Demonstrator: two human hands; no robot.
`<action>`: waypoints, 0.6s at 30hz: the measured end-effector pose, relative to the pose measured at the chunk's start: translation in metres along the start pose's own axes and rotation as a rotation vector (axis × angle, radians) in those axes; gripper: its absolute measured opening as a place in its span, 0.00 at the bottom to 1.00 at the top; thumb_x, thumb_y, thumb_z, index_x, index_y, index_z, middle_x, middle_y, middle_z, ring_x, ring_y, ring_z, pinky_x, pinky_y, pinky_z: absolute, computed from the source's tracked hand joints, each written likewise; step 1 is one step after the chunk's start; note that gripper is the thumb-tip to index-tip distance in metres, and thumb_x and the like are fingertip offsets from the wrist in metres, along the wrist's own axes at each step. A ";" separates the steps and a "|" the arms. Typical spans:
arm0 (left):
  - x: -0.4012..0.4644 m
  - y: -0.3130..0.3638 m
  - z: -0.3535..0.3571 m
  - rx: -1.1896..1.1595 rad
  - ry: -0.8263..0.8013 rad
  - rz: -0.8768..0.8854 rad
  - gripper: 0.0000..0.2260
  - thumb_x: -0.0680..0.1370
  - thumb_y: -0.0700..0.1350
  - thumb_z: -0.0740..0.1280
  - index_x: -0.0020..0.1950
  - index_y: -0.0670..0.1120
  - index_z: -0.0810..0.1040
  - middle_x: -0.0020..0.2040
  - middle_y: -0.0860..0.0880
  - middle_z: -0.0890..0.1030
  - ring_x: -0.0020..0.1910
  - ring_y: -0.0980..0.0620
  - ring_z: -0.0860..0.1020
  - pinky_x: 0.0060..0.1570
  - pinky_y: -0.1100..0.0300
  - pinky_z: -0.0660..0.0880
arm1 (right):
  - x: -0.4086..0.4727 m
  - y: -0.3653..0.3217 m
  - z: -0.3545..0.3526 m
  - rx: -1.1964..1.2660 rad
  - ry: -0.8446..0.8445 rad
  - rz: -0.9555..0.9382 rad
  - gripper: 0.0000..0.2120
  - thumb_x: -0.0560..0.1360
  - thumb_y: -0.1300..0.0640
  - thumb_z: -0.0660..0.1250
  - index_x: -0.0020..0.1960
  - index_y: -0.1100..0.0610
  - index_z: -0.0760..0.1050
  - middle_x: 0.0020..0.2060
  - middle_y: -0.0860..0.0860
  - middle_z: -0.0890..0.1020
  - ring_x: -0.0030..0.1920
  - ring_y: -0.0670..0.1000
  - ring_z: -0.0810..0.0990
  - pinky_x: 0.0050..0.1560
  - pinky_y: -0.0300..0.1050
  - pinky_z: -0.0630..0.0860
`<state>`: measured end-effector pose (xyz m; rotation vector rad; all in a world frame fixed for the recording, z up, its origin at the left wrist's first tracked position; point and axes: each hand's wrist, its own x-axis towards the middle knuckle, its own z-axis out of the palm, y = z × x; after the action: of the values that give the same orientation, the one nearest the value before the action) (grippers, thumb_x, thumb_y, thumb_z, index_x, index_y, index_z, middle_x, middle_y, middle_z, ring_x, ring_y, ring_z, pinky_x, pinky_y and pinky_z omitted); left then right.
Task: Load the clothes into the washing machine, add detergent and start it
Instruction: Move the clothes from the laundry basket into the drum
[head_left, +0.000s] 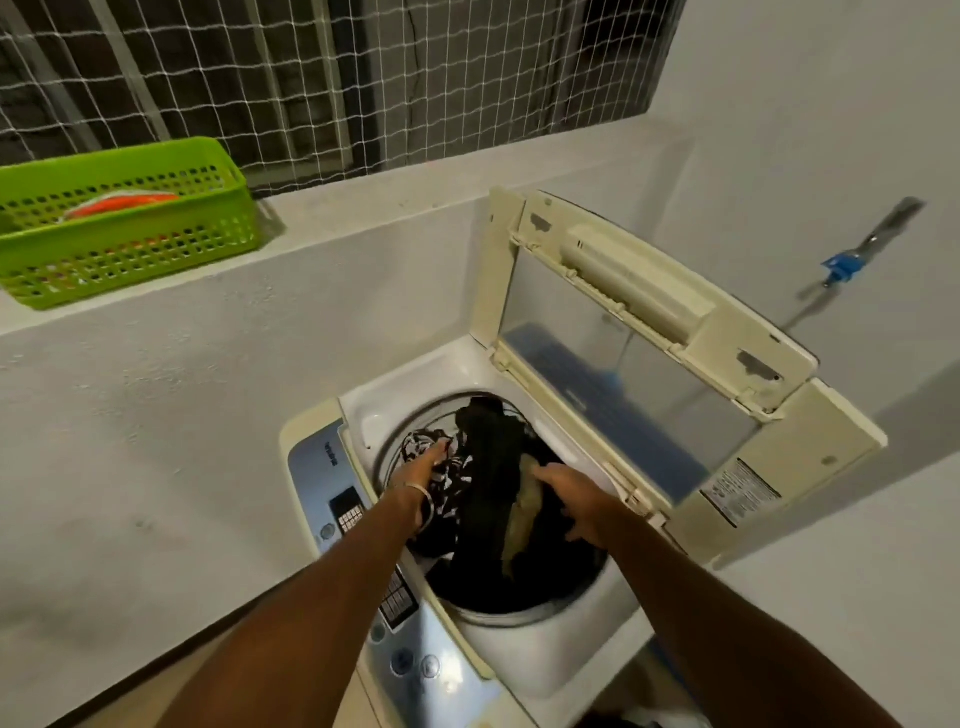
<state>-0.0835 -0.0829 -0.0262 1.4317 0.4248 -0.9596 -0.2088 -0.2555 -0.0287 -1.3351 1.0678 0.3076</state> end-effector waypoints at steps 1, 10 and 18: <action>0.001 -0.002 0.001 0.031 0.013 -0.016 0.20 0.74 0.53 0.71 0.55 0.38 0.80 0.52 0.41 0.82 0.44 0.44 0.79 0.47 0.54 0.76 | 0.000 0.001 -0.001 -0.046 0.023 -0.002 0.30 0.78 0.42 0.64 0.76 0.53 0.63 0.71 0.57 0.69 0.69 0.63 0.68 0.59 0.58 0.69; -0.010 -0.025 0.032 0.309 -0.040 0.054 0.28 0.72 0.57 0.72 0.64 0.39 0.77 0.58 0.42 0.79 0.59 0.41 0.77 0.53 0.52 0.73 | -0.034 0.025 -0.020 -0.062 0.022 -0.078 0.15 0.78 0.47 0.65 0.59 0.55 0.74 0.51 0.54 0.78 0.54 0.56 0.78 0.62 0.55 0.75; -0.117 -0.081 0.106 0.578 -0.262 0.103 0.19 0.76 0.60 0.64 0.57 0.47 0.77 0.49 0.49 0.78 0.50 0.49 0.76 0.55 0.51 0.71 | -0.110 0.084 -0.072 -0.078 0.027 -0.155 0.14 0.79 0.48 0.63 0.59 0.54 0.75 0.50 0.54 0.80 0.50 0.53 0.79 0.43 0.45 0.75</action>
<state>-0.2437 -0.1374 0.0264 1.7871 -0.1378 -1.2252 -0.3596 -0.2551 0.0117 -1.4864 0.9768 0.2179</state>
